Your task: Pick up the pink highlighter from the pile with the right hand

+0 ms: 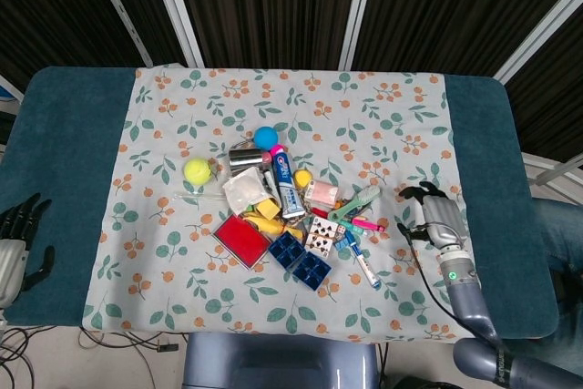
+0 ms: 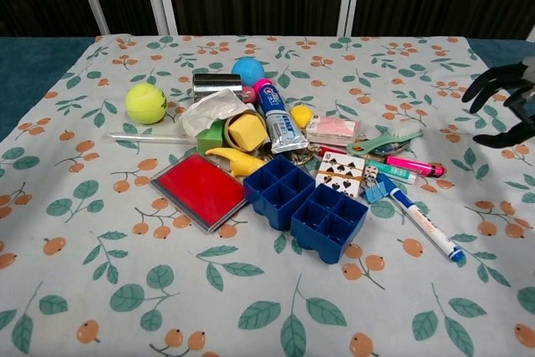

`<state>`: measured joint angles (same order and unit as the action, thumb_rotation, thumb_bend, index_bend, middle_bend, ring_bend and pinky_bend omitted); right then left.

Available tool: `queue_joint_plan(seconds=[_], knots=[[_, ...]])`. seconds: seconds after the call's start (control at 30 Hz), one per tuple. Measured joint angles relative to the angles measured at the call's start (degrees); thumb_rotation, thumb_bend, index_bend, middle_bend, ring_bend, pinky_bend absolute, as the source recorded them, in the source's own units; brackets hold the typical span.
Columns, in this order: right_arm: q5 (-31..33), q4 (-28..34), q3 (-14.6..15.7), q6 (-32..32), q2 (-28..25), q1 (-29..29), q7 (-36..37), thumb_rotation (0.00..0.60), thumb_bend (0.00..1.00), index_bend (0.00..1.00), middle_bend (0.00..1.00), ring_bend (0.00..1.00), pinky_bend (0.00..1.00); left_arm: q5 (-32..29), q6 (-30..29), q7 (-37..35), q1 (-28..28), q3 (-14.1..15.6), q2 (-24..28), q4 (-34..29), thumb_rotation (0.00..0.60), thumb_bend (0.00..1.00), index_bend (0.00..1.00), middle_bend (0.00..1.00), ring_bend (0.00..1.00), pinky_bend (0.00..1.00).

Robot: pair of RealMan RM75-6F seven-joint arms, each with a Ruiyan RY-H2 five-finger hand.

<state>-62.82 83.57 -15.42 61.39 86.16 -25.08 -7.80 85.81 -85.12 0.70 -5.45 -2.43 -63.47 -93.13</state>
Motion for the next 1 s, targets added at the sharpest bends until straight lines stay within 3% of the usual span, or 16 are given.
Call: queue_joint_plan(seconds=[0.4, 1.0], knots=[[2.3, -4.1, 2.0, 1.3, 7.5, -1.2, -4.2, 0.6, 0.28, 0.39, 0.39, 0.16, 0.22, 0.1, -0.1, -0.7, 0.1, 0.0, 0.3, -0.2, 0.6, 0.52, 0.0, 0.0, 0.05, 0.09], [0.3, -10.9, 1.9, 3.3, 13.1, -2.4, -3.4, 0.6, 0.28, 0.46, 0.45, 0.2, 0.22, 0.0, 0.7, -1.2, -0.1, 0.2, 0.8, -0.3, 0.6, 0.52, 0.0, 0.0, 0.05, 0.09]])
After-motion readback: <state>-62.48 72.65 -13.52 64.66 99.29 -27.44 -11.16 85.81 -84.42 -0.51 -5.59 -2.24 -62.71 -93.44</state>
